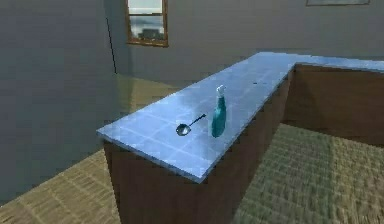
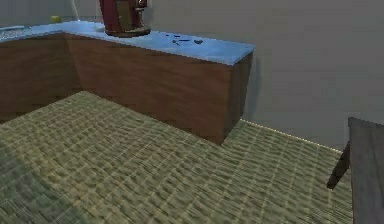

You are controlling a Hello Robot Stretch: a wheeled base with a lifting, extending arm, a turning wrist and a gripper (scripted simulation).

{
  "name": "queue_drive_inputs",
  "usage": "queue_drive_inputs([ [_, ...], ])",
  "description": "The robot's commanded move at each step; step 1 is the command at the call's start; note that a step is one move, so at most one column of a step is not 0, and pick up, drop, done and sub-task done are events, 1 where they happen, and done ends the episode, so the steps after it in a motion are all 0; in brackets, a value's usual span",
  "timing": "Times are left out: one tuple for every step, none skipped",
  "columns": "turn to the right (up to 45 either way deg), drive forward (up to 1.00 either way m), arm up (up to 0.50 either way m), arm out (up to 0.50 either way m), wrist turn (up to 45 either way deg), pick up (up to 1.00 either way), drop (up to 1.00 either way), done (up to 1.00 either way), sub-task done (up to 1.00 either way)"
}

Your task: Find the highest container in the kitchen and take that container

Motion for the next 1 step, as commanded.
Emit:
queue_drive_inputs([
  [45.0, 0.00, 0.00, 0.00, 0.0, 0.00, 0.00, 0.00, 0.00],
])
